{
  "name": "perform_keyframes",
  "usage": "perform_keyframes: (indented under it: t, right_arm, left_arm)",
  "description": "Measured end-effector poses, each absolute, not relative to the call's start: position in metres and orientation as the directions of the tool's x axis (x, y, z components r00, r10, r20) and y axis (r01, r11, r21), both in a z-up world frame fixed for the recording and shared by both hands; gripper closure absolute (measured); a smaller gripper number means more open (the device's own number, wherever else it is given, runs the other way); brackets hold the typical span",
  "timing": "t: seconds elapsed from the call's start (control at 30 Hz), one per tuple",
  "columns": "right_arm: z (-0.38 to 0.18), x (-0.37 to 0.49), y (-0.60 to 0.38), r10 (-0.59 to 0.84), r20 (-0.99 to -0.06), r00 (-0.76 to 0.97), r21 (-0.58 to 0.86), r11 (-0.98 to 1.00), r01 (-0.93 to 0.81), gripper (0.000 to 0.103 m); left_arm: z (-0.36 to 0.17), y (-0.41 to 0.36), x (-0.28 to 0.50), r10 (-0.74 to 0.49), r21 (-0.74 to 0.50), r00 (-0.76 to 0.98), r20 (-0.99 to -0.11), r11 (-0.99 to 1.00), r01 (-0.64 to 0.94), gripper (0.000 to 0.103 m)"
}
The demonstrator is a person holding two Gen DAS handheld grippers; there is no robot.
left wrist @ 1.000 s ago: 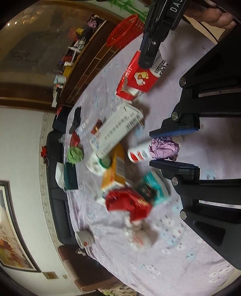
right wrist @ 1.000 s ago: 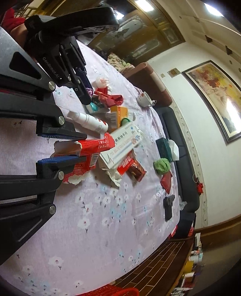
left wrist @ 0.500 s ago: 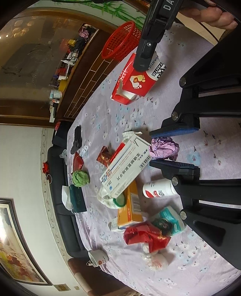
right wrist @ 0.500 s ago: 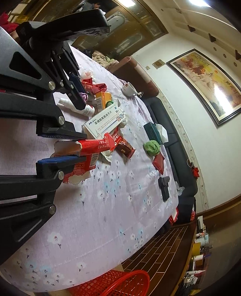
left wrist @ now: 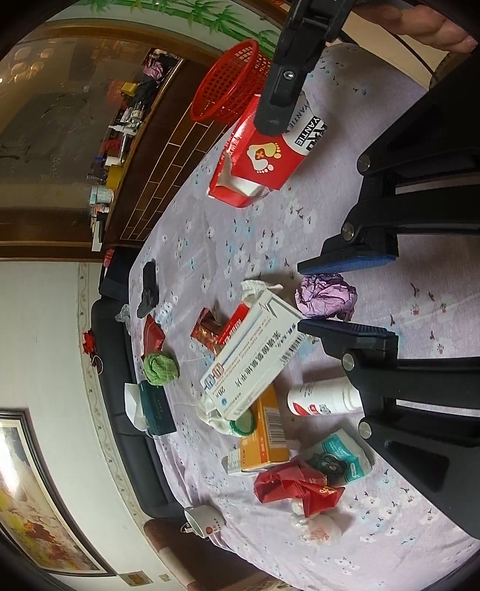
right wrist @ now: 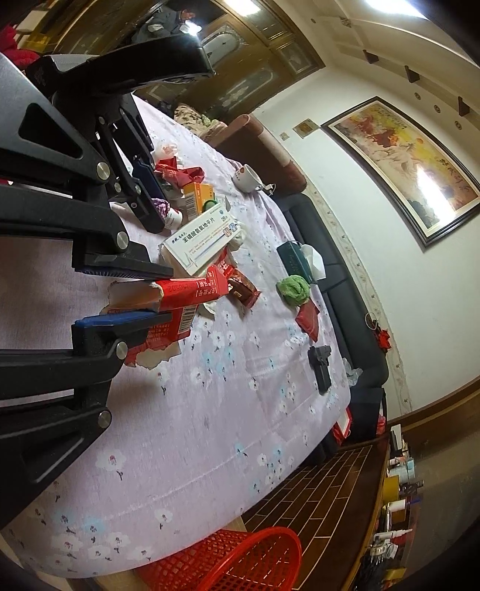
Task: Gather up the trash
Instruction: 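Carry both items to the red mesh basket and open both tools over it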
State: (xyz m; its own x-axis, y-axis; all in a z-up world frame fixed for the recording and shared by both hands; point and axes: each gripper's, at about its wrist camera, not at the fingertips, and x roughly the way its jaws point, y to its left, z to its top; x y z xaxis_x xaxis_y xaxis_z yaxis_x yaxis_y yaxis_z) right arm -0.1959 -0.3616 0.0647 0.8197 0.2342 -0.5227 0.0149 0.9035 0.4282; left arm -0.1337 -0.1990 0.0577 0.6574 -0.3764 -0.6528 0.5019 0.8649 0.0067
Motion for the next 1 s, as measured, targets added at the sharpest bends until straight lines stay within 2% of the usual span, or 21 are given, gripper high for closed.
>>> perform_keyframes:
  t: [0.33, 0.57, 0.77, 1.0]
  right_arm:
    - [0.082, -0.222, -0.42, 0.19, -0.463, 0.866, 0.489, 0.869, 0.071, 0.086]
    - [0.106, -0.266, -0.515, -0.009, -0.393, 0.919, 0.528, 0.817, 0.233, 0.086]
    - [0.107, -0.288, -0.582, -0.124, -0.399, 0.908, 0.556, 0.755, 0.347, 0.086]
    - [0.094, -0.293, -0.642, -0.177, -0.424, 0.888, 0.6, 0.679, 0.422, 0.085]
  left_arm:
    - [0.077, -0.248, -0.136, -0.444, 0.0, 0.612, -0.655, 0.81, 0.587, 0.08]
    - [0.102, -0.332, -0.142, -0.575, -0.052, 0.497, -0.65, 0.686, 0.726, 0.08]
    - [0.11, -0.421, -0.144, -0.657, -0.111, 0.379, -0.652, 0.578, 0.809, 0.08]
    - [0.094, -0.512, -0.14, -0.661, -0.136, 0.298, -0.689, 0.522, 0.842, 0.08]
